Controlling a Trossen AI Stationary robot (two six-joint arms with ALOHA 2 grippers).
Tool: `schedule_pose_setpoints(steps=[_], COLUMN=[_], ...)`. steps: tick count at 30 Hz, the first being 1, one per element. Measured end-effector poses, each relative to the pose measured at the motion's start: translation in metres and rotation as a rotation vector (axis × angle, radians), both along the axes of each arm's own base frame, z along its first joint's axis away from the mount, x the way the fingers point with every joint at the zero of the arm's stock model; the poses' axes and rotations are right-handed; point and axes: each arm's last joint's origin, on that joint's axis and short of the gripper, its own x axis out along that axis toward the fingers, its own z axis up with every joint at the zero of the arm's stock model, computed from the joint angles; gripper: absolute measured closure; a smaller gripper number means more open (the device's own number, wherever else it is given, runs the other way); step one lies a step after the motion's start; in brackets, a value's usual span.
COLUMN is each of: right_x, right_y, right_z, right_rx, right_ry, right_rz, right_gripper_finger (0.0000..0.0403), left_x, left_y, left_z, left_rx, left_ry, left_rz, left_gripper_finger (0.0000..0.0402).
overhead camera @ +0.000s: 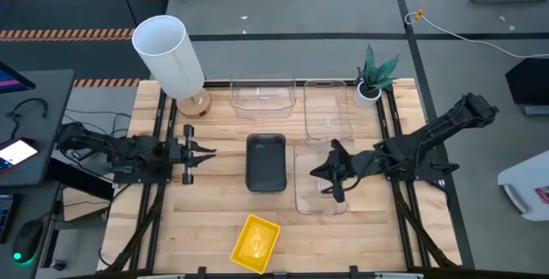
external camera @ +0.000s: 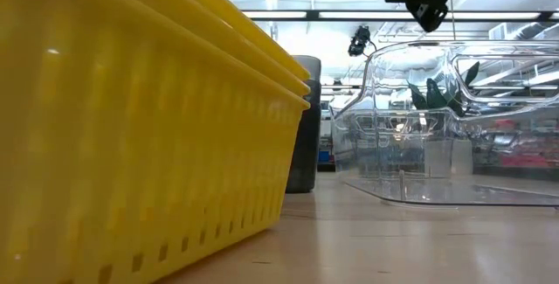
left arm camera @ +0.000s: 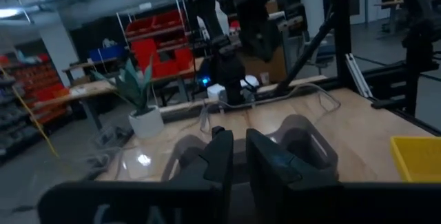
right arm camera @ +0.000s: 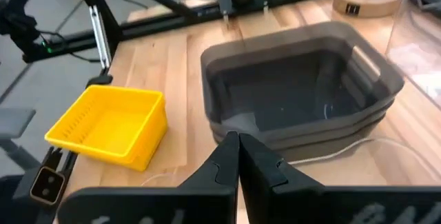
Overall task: Stack baskets by color
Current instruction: Stack the bottom transparent bin on top of the top right transparent bin
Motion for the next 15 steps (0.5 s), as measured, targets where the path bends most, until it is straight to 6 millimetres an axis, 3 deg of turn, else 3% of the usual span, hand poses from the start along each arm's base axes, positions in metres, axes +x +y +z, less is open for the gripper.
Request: schedule_pose_setpoints(steps=[4, 10, 15], right_x=[0.001, 0.004, 0.007], right_y=[0.007, 0.014, 0.022], right_z=[0.003, 0.009, 0.017], right_rx=[-0.012, -0.013, -0.005], right_ry=[0.055, 0.147, 0.233], right_rz=[-0.009, -0.011, -0.015], right_gripper_finger=[0.0386, 0.0386, 0.038], left_x=[-0.006, -0.014, -0.016], left_y=[0.002, 0.004, 0.004], left_z=[0.002, -0.018, -0.018], left_rx=[0.016, 0.005, -0.018], left_ry=[-0.035, -0.09, -0.084], left_rz=[0.002, 0.008, 0.025], left_gripper_finger=[0.0354, 0.0354, 0.0354])
